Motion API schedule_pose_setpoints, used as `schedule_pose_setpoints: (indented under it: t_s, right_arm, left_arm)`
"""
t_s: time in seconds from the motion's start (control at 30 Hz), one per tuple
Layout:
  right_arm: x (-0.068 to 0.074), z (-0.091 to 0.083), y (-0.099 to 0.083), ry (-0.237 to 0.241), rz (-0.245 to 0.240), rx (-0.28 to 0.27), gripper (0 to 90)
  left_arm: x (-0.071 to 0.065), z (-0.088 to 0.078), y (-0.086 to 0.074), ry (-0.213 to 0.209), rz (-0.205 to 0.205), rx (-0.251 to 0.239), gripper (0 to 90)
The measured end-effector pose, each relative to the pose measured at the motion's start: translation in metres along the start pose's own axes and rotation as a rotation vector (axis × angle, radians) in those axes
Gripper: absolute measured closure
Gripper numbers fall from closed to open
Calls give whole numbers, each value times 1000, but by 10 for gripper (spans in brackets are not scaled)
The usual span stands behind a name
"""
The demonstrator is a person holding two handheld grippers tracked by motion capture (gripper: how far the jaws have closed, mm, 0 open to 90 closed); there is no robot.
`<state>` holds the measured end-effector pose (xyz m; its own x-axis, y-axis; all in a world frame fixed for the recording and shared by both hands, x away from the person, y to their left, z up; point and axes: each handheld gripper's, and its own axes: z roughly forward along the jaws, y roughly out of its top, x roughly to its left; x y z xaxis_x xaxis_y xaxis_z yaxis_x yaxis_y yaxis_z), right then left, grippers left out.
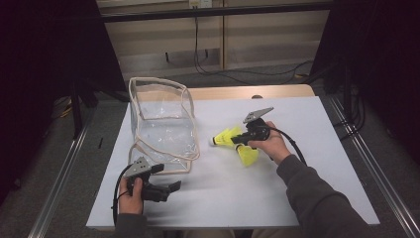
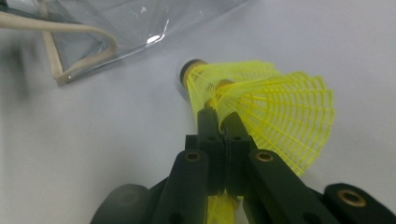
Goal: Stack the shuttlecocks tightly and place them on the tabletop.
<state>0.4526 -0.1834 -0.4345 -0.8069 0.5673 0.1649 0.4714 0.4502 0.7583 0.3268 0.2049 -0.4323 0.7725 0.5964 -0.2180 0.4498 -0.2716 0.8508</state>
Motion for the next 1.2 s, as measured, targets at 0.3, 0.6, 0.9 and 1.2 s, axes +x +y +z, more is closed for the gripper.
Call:
schedule_pose_setpoints:
  t_s: [0.3, 0.6, 0.9, 1.2]
  right_arm:
    - [-2, 0, 0, 7, -2, 0, 896]
    - [0, 1, 2, 23, -14, -16, 898]
    - [-1, 3, 0, 11, -7, -7, 876]
    - [-1, 4, 0, -18, -6, 11, 783]
  left_arm:
    - [0, 0, 0, 1, 0, 1, 37]
    - [0, 0, 0, 1, -1, 2, 36]
    - [0, 0, 0, 0, -1, 2, 36]
    - [0, 0, 0, 0, 1, 2, 36]
